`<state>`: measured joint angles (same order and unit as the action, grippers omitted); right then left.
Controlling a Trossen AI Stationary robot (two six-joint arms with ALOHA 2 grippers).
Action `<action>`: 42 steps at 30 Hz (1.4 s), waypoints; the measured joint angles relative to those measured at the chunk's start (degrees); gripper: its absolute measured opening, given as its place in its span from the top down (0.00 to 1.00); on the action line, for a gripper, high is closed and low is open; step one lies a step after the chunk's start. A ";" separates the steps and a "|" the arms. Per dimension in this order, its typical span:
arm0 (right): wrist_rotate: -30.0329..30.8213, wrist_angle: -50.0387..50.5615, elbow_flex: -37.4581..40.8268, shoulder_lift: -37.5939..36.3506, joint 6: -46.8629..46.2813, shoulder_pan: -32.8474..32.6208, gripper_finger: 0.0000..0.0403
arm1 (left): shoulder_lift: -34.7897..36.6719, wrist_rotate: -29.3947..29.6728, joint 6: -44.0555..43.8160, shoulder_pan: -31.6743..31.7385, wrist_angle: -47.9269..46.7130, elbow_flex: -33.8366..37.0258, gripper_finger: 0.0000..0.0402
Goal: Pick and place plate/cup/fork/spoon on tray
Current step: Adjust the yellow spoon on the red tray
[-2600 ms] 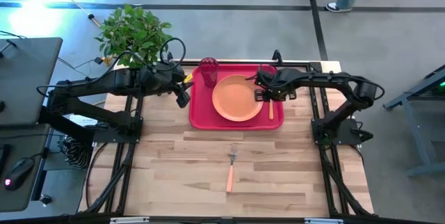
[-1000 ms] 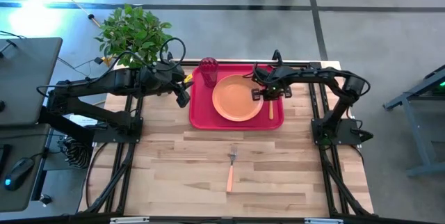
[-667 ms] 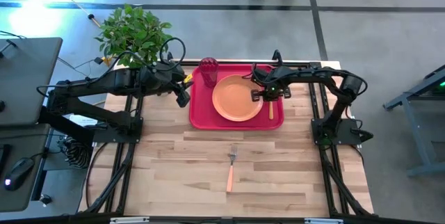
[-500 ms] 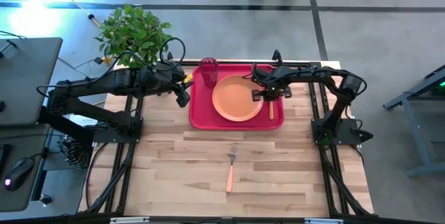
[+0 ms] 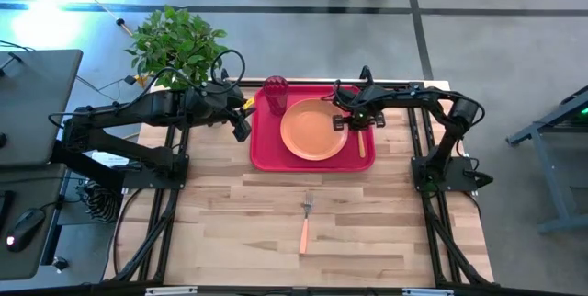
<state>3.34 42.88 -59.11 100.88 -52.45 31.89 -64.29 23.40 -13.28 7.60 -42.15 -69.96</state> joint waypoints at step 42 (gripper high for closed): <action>1.10 -0.39 0.00 0.00 2.40 3.77 0.99 | 0.00 1.27 -0.02 -0.01 0.01 0.00 0.74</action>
<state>4.44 42.49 -59.11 100.88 -50.04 35.66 -64.29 24.67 -13.30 7.58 -42.14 -69.96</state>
